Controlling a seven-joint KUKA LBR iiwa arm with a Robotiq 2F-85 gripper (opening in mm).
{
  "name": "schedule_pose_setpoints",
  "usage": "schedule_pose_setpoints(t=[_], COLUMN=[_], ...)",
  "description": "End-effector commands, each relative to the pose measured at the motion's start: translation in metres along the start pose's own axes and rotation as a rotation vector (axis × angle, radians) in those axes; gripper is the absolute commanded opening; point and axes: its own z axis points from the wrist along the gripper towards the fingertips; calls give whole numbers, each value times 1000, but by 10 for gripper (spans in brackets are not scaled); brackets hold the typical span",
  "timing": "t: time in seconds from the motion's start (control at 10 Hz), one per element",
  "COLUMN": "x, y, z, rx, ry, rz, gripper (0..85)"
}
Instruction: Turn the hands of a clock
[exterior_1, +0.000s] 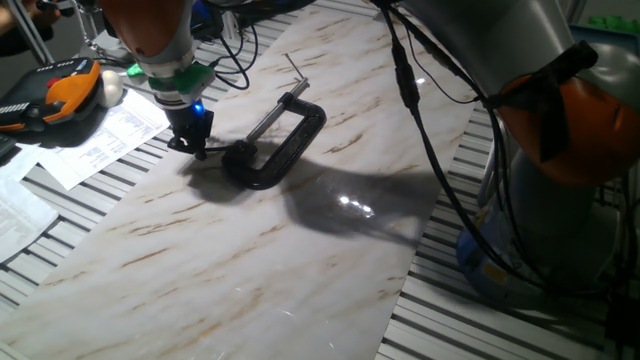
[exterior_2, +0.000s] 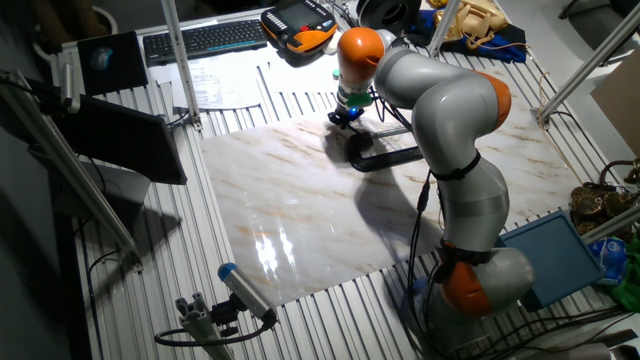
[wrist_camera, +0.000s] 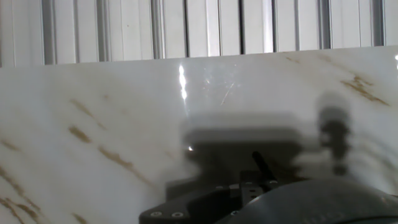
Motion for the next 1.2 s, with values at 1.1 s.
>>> schedule_pose_setpoints(t=[1.1], x=[-18], y=[-19], z=[-5], rx=[-6], ry=[4], rz=[-26], gripper=[0])
